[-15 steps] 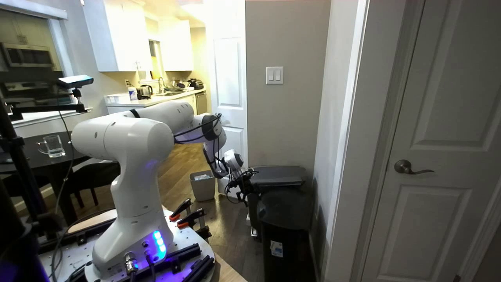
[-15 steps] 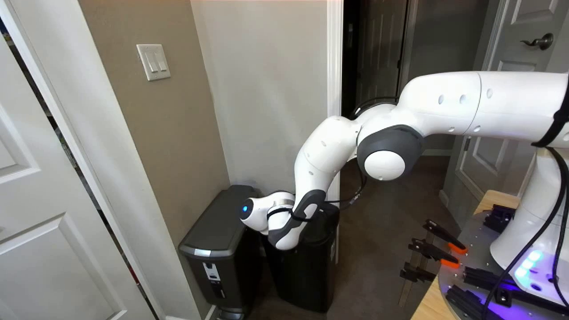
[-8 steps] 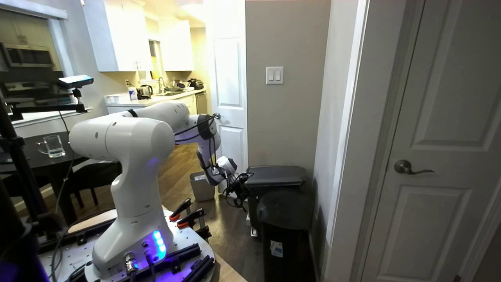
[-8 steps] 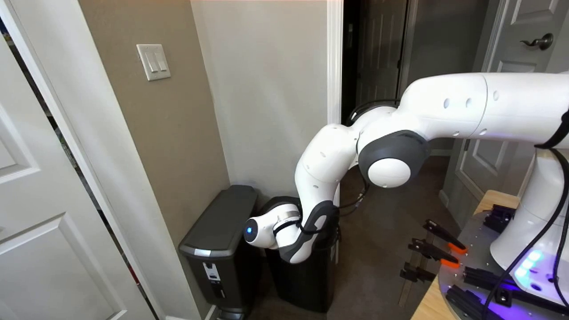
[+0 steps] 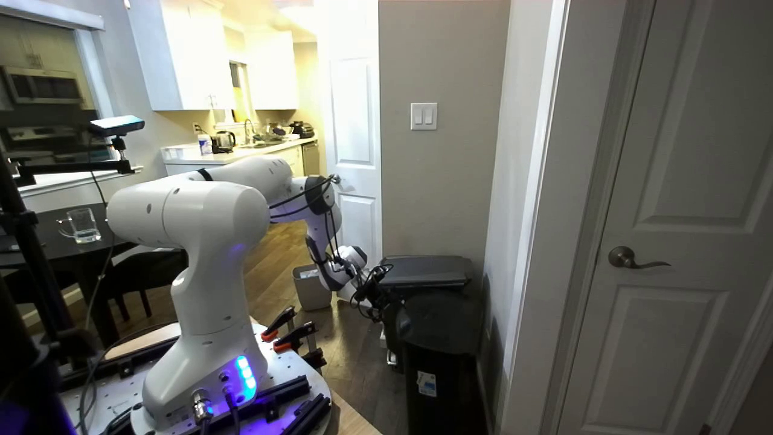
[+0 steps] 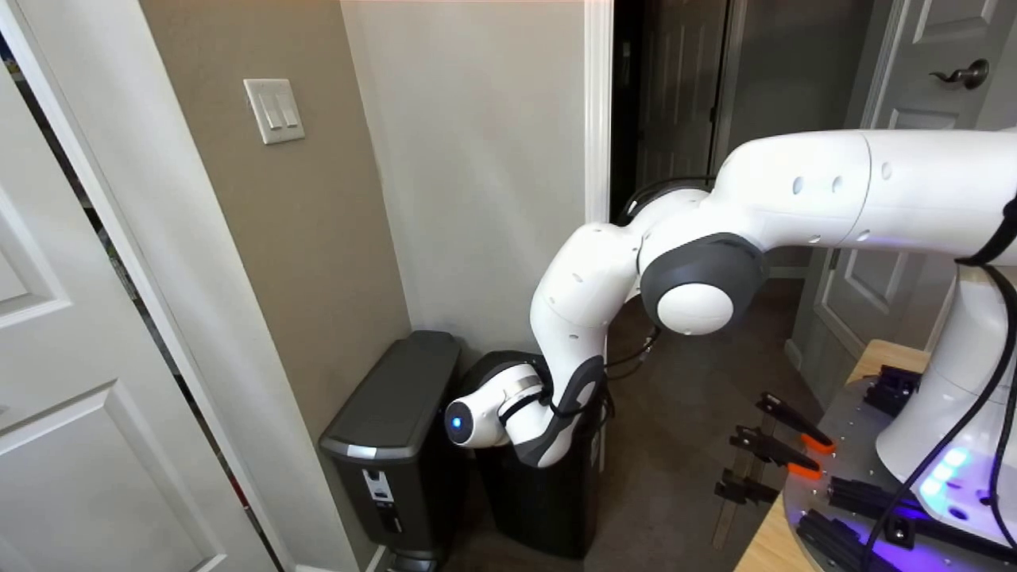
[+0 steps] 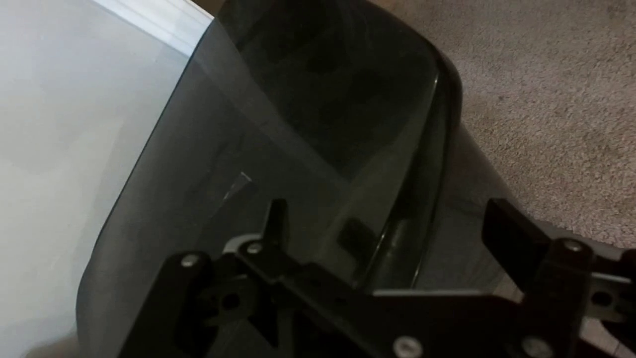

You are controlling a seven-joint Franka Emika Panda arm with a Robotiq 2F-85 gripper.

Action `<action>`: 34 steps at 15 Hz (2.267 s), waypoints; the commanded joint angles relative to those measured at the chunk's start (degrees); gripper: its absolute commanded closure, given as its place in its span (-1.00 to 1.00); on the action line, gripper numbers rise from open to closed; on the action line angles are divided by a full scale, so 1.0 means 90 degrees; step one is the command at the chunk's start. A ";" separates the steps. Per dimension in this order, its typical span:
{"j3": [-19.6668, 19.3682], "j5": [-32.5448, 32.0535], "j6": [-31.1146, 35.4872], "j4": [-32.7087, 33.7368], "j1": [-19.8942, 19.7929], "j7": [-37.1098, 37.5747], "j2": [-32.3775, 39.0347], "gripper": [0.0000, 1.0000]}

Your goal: Lift the black bin lid fully upwards

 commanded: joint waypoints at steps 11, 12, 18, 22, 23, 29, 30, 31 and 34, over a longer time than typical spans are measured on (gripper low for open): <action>0.0187 -0.0674 -0.0429 -0.0171 0.0181 0.0917 0.0000 -1.00; 0.0176 -0.0743 -0.0503 -0.0168 0.0232 0.1023 0.0000 -1.00; 0.0414 -0.0917 0.0666 -0.0317 -0.0465 0.1286 0.0001 -1.00; 0.0249 -0.0916 0.1341 -0.0434 -0.1094 0.1254 0.0006 -1.00; 0.0211 -0.0937 0.1489 -0.0452 -0.1253 0.1264 0.0006 -1.00; 0.0189 -0.0905 0.2114 -0.0397 -0.1588 0.1325 -0.0039 -1.00; 0.0207 -0.0892 0.2181 -0.0384 -0.1534 0.1364 -0.0041 -1.00; 0.0208 -0.0881 0.2201 -0.0382 -0.1499 0.1402 -0.0047 -1.00; 0.0167 -0.0848 0.2056 -0.0358 -0.1317 0.1654 -0.0066 -1.00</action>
